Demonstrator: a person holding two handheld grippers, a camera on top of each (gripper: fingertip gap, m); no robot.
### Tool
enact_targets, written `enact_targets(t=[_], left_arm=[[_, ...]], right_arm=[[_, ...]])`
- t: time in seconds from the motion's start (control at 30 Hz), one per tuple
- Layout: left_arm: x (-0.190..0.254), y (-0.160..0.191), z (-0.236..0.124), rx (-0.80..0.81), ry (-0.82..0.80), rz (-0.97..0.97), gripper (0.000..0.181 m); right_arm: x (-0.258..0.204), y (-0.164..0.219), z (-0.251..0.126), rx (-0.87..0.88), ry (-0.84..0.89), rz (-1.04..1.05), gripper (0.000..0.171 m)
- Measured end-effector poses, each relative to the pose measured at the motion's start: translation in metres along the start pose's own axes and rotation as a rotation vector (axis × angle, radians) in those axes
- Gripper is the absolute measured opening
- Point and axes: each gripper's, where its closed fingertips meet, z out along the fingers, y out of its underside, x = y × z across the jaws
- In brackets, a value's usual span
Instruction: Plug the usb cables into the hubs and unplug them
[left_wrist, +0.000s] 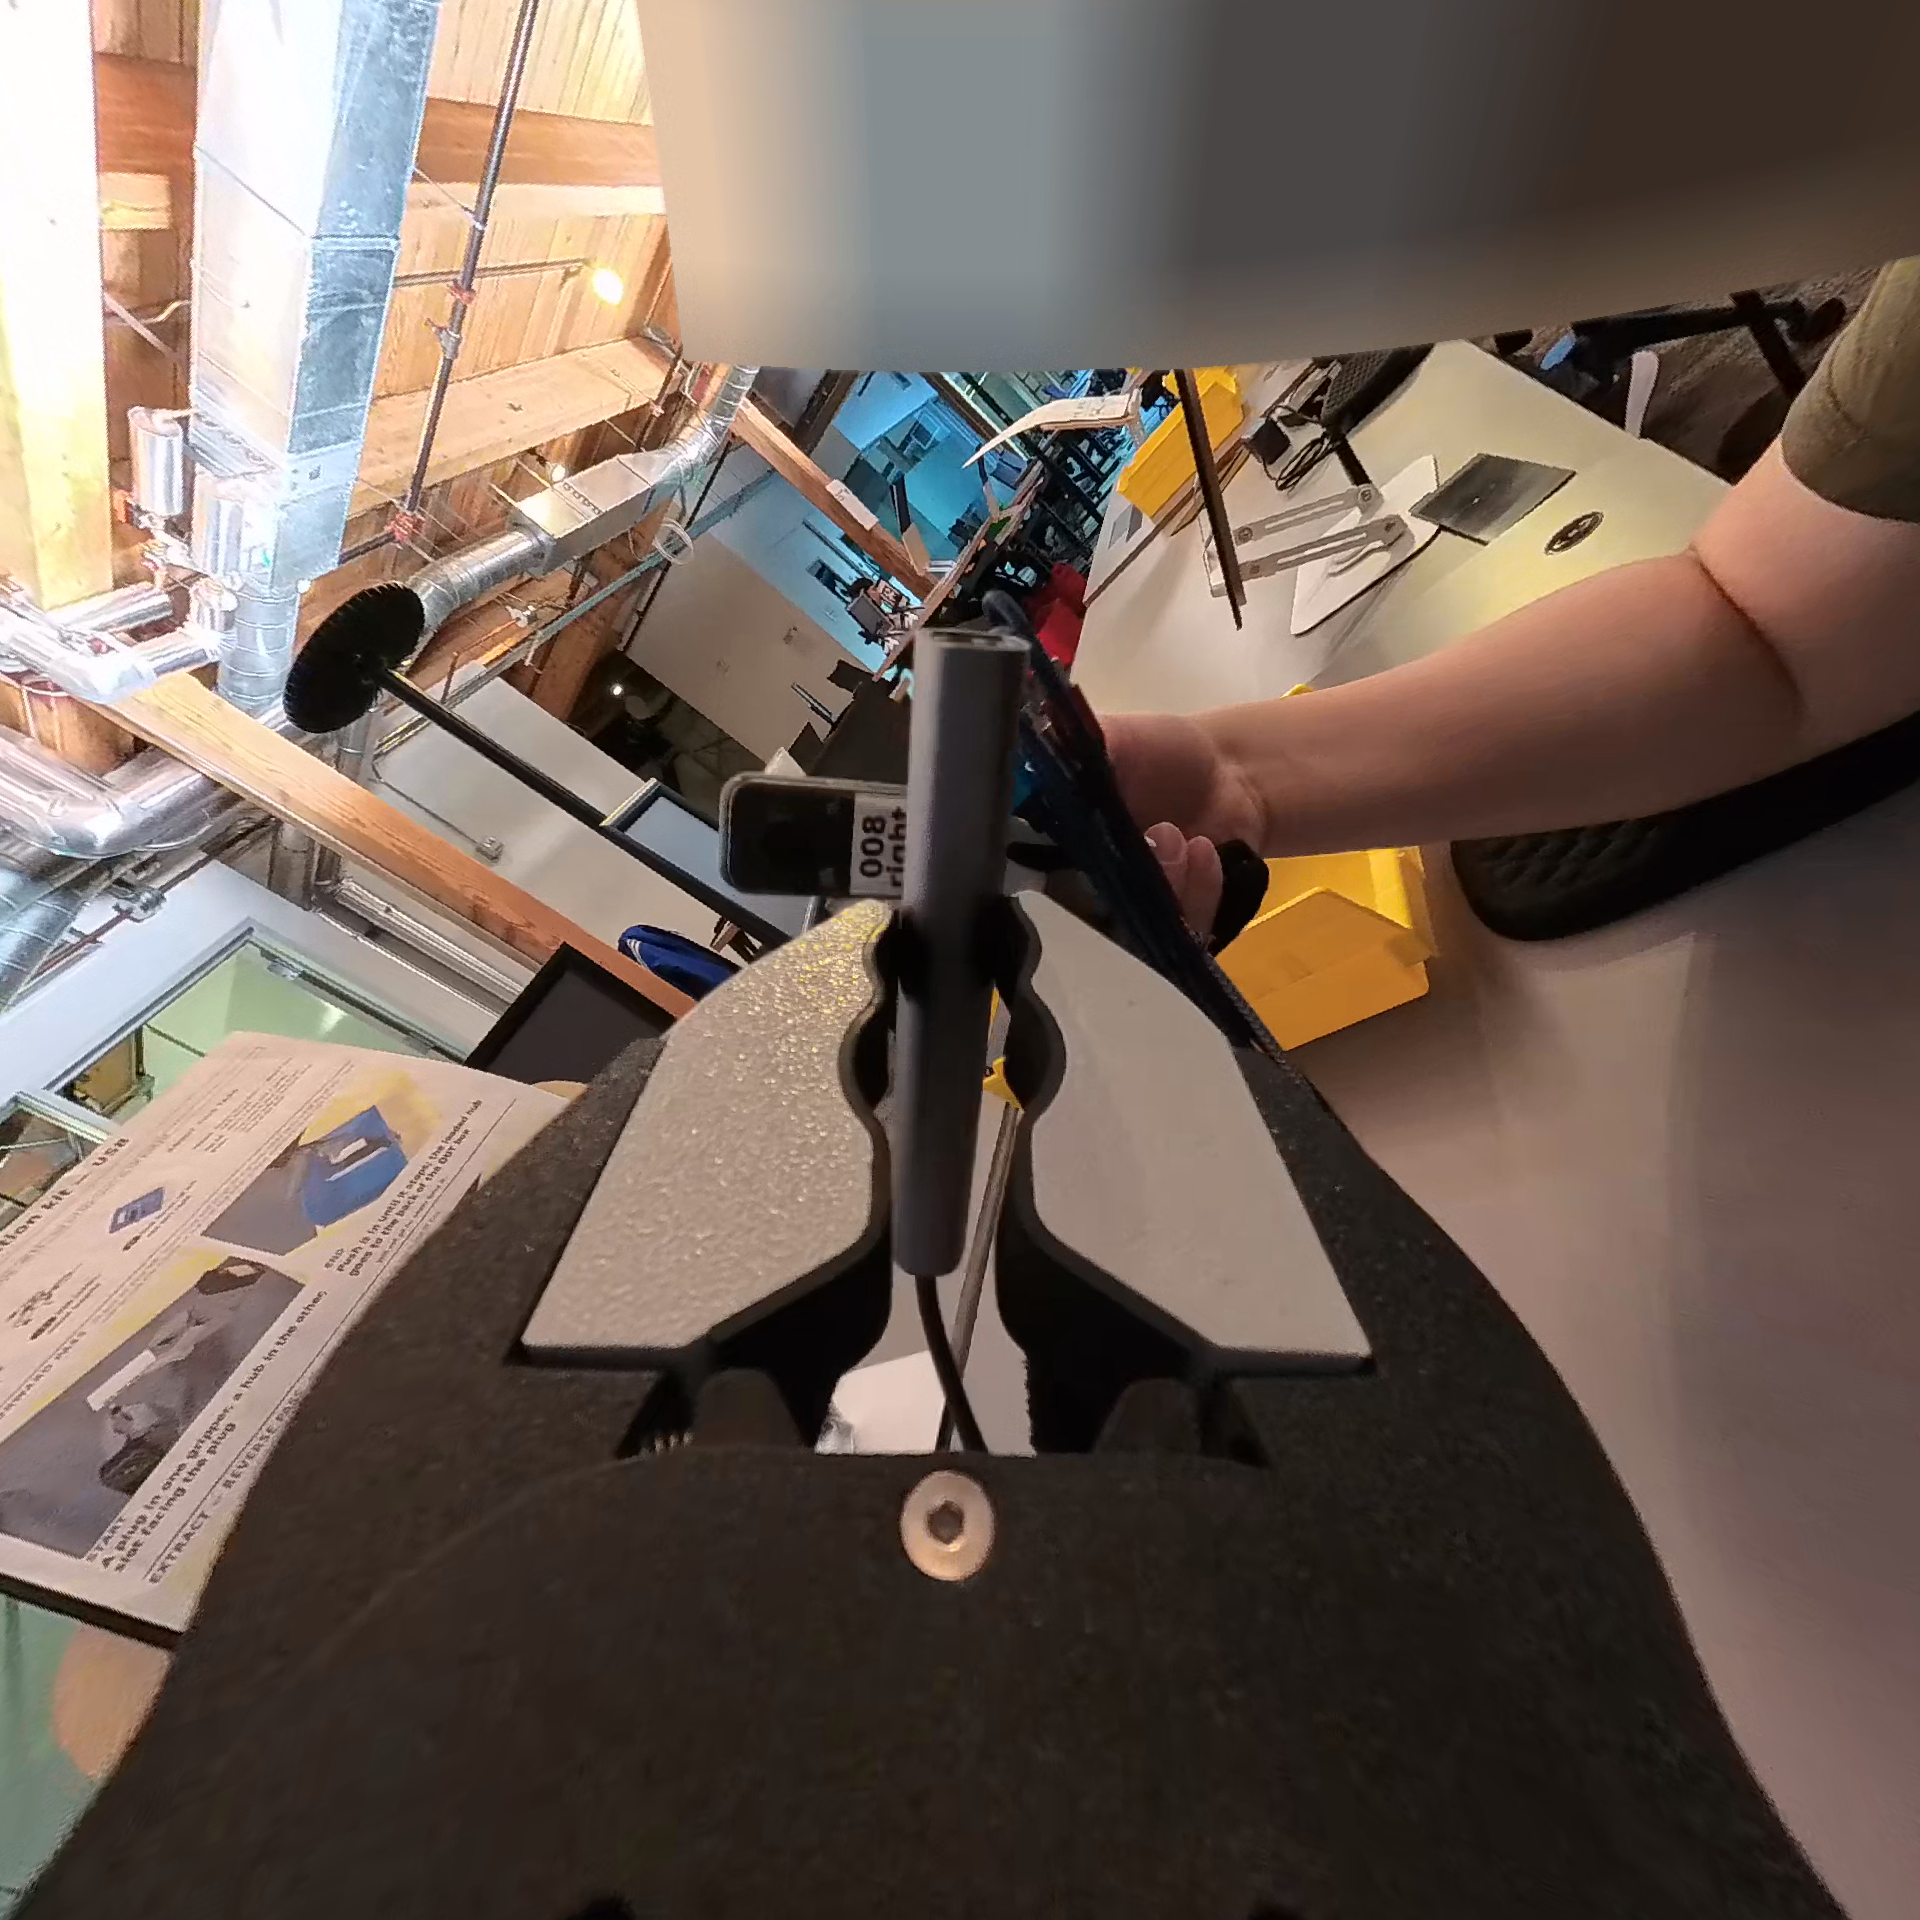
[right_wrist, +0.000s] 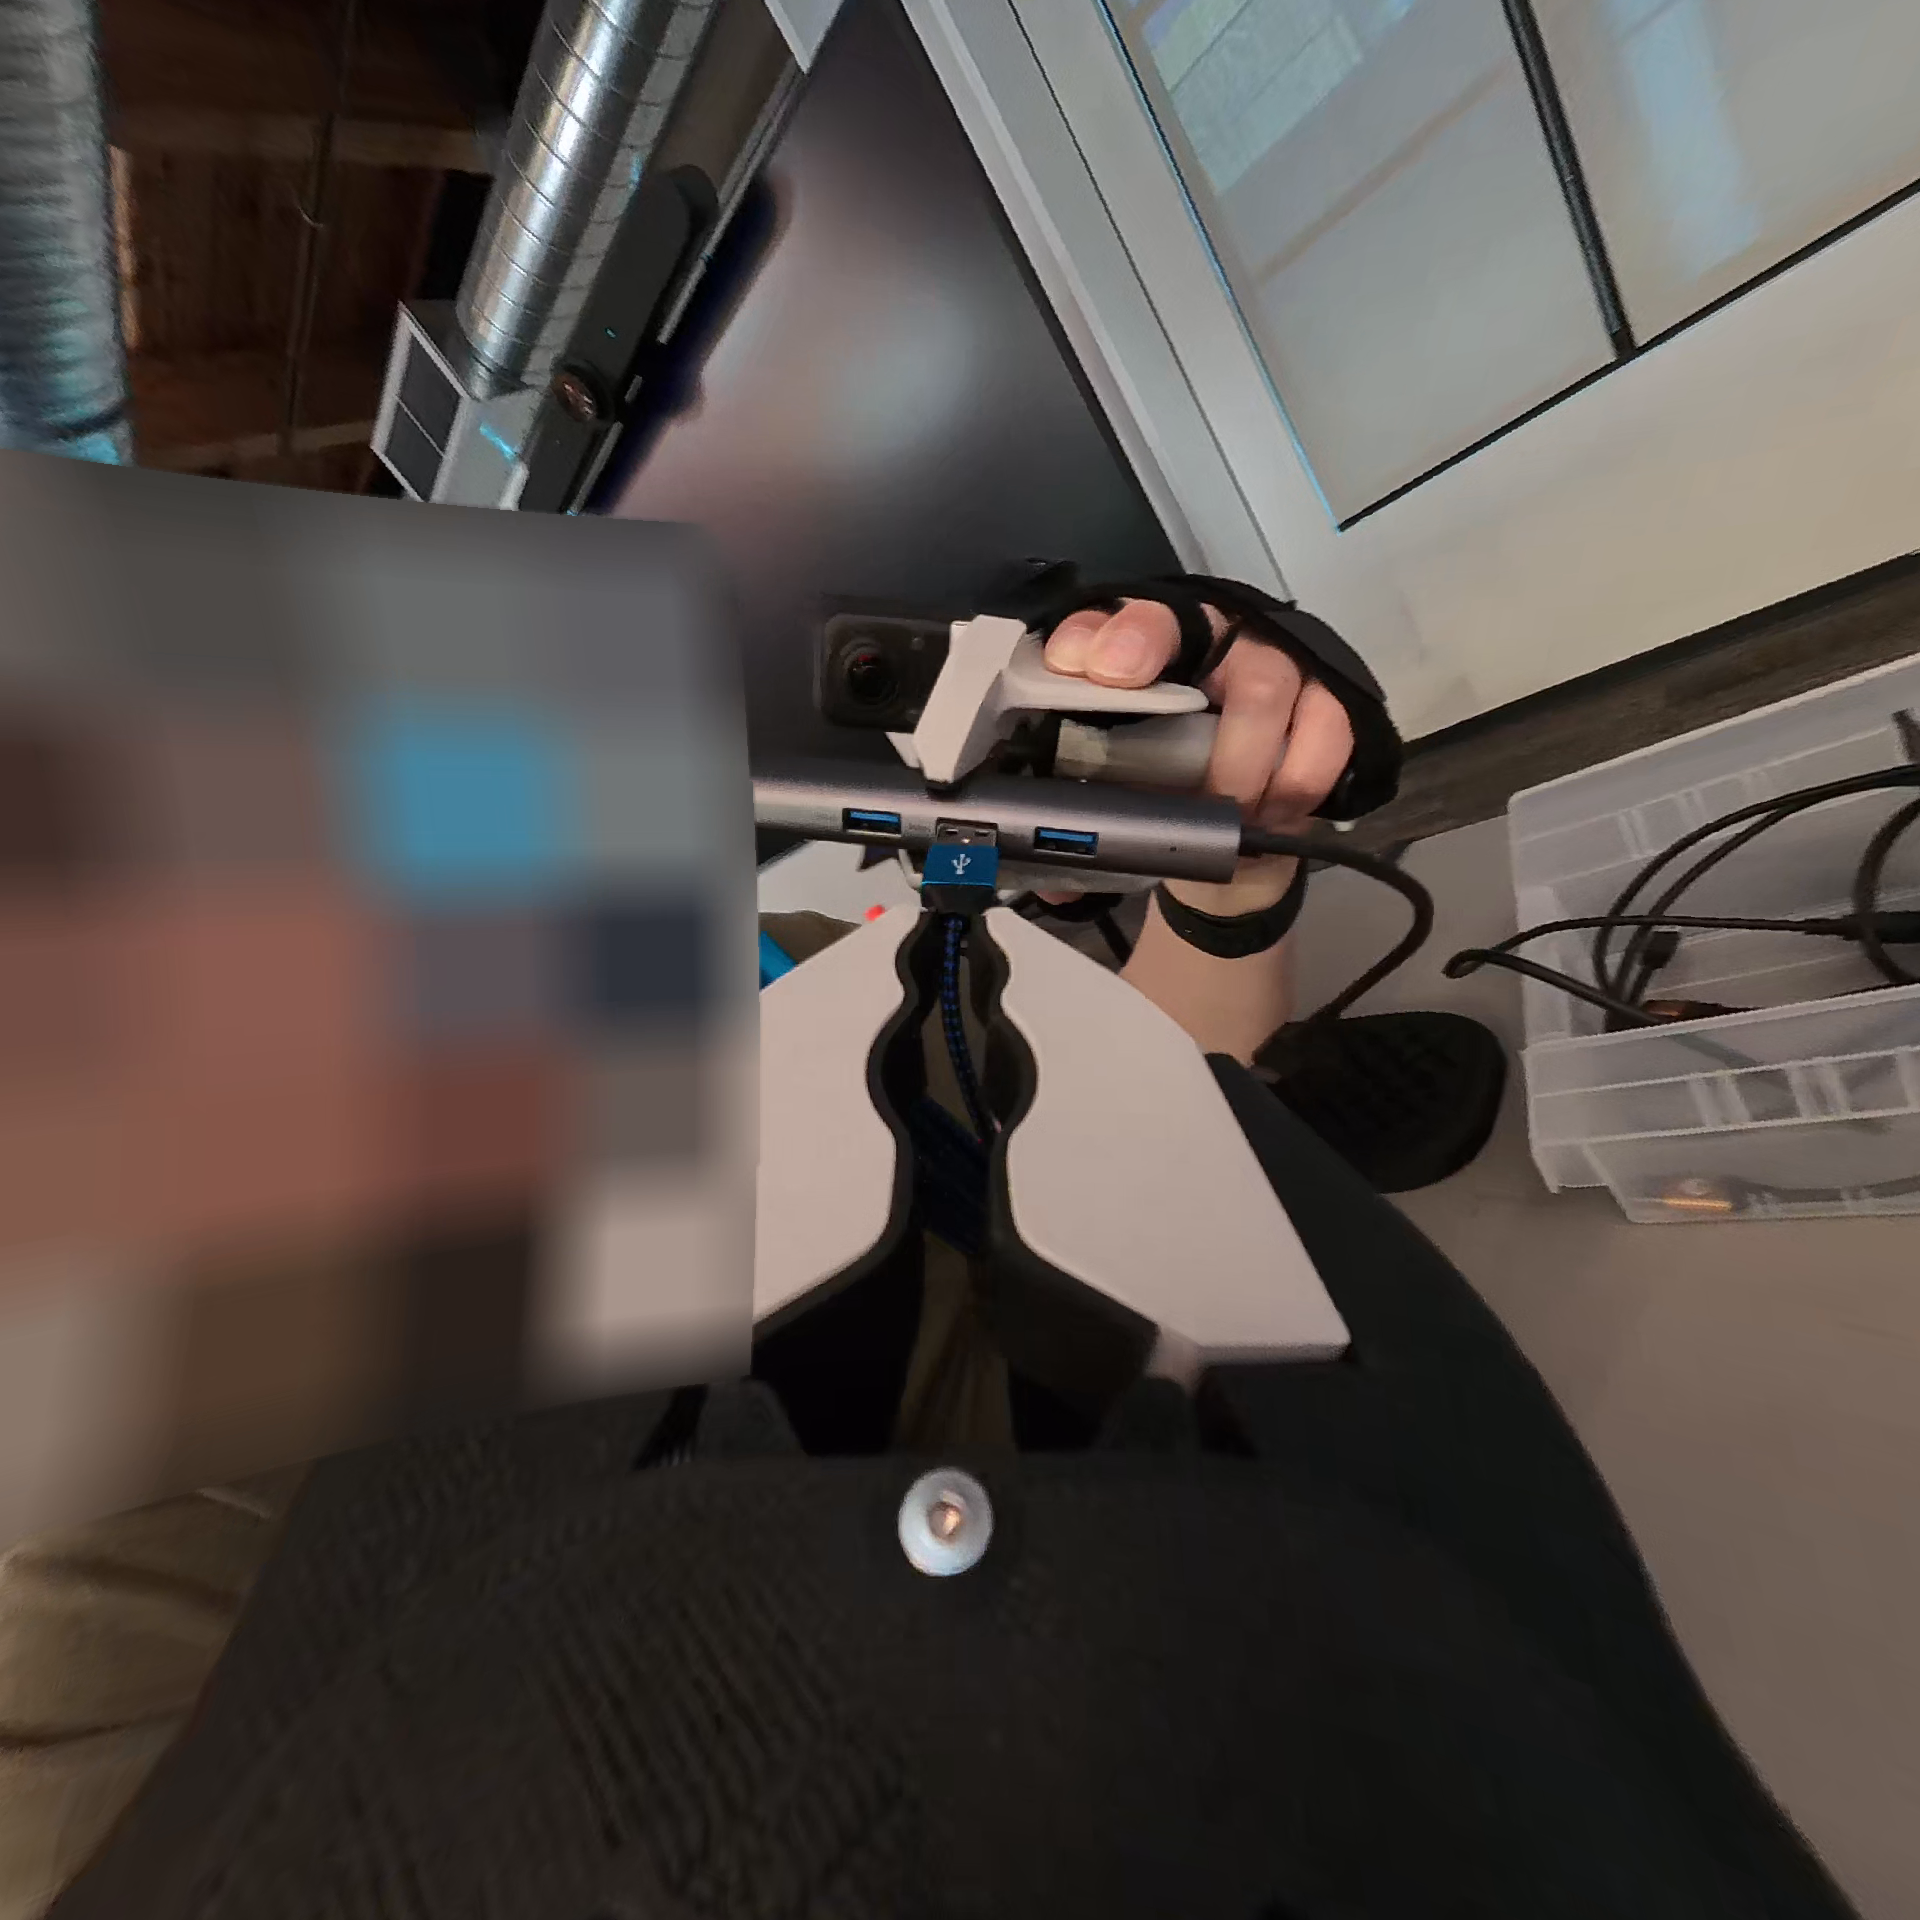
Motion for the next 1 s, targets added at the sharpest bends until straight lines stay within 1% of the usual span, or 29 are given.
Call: enact_targets(t=[0.17,0.37,0.47,0.53,0.63,0.8,0.9,1.0], left_arm=[[0.001,0.01,0.004,-0.056,-0.008,0.022,0.019],[-0.001,0.013,0.006,-0.074,-0.038,0.059,0.018],[-0.002,0.011,0.006,-0.078,-0.058,0.118,0.018],[0.003,0.008,0.005,-0.074,-0.035,0.167,0.018],[0.011,0.009,0.006,-0.093,-0.003,0.207,0.018],[0.019,0.003,0.007,-0.078,0.018,0.261,0.018],[0.018,0.005,0.007,-0.11,-0.005,0.315,0.018],[0.019,0.0,0.006,-0.093,-0.005,0.321,0.018]], right_arm=[[0.0,0.001,0.002,-0.032,0.077,-0.071,0.006],[-0.001,-0.001,0.003,-0.052,0.172,-0.188,0.006],[-0.006,0.0,0.005,-0.089,0.221,-0.264,0.006],[-0.009,0.004,0.007,-0.137,0.267,-0.294,0.006],[-0.011,0.011,0.006,-0.195,0.336,-0.267,0.006],[-0.017,0.017,0.008,-0.225,0.332,-0.229,0.006],[-0.018,0.017,0.008,-0.235,0.354,-0.259,0.006],[-0.021,0.018,0.01,-0.243,0.354,-0.276,0.006]])
